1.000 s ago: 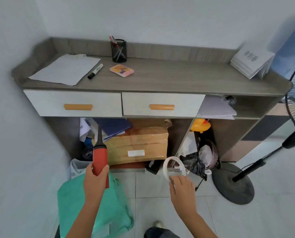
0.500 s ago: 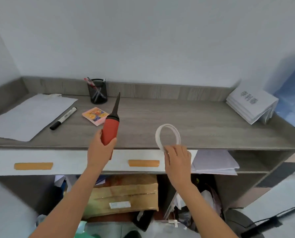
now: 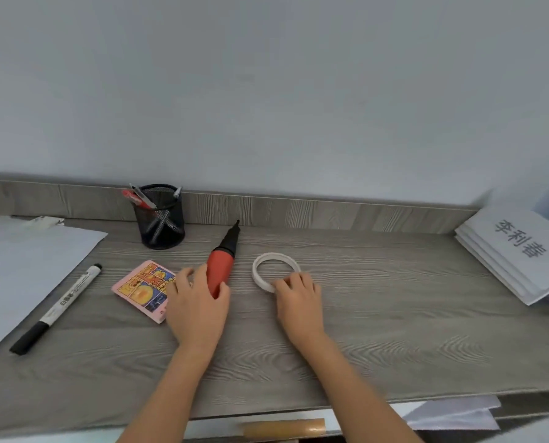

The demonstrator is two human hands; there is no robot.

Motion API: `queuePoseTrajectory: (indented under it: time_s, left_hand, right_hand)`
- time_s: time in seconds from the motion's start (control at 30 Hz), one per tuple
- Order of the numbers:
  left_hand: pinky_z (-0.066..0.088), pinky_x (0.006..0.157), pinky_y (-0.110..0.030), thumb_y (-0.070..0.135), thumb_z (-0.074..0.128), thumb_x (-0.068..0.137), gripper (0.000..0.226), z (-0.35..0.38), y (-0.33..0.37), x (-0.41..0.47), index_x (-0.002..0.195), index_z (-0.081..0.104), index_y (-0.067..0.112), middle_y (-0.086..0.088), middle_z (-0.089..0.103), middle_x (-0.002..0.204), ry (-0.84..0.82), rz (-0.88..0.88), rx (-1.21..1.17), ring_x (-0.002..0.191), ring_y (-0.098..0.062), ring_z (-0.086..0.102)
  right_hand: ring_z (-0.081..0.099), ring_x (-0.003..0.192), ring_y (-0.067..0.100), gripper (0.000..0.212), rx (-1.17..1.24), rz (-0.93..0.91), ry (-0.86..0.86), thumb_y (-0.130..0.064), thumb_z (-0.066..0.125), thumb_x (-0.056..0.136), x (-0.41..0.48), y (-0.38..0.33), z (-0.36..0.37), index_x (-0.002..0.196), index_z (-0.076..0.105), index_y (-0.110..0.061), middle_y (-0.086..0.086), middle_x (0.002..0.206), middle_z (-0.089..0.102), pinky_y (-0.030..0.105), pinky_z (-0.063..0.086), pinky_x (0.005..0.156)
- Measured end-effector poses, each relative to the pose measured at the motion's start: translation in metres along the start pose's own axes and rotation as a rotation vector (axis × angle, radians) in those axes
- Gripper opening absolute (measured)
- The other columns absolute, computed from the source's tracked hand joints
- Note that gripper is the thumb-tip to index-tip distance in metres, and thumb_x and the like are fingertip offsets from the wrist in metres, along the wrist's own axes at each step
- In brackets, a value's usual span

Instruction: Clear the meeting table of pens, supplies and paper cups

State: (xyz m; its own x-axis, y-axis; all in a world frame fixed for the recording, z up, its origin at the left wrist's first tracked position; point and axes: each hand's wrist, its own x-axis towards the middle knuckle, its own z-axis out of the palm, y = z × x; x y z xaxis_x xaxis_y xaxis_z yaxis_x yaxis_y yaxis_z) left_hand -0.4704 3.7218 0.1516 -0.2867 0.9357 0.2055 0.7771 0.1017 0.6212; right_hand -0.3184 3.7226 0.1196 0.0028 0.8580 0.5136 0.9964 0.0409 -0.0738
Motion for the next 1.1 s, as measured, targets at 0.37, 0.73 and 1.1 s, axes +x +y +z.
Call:
queuePoseTrajectory:
  time_s: [0.37,0.73,1.1]
  left_hand:
    - [0.047,0.078,-0.046,0.034,0.051,0.074,0.048,0.002,-0.010,-0.006,0.111,0.060,0.006,-0.019,0.058,0.112,0.073,0.119,-0.088,0.103,-0.037,0.053]
    - [0.040,0.084,-0.047,0.028,0.043,0.081,0.041,-0.005,-0.007,-0.013,0.103,0.061,-0.002,-0.025,0.062,0.103,0.187,0.371,-0.199,0.097,-0.037,0.050]
    - [0.046,0.081,-0.031,0.027,0.043,0.084,0.032,0.036,0.055,-0.248,0.104,0.059,0.008,-0.016,0.065,0.098,-0.542,1.048,-0.470,0.095,-0.020,0.048]
  right_hand:
    - [0.065,0.083,0.031,0.039,0.121,0.144,-0.158,-0.023,0.036,0.072,0.005,0.000,-0.003,0.098,0.064,-0.014,0.013,0.095,0.068,0.037,0.055,0.063]
    - [0.019,0.139,0.027,0.048,0.319,0.372,-0.295,-0.019,0.042,0.093,-0.034,0.001,-0.046,0.140,0.031,-0.016,0.012,0.152,0.020,0.039,0.023,0.112]
    - [0.018,0.140,0.024,0.051,0.190,1.177,-0.327,-0.033,0.037,0.095,-0.343,0.056,-0.138,0.143,0.022,-0.023,0.005,0.151,0.024,0.039,0.025,0.113]
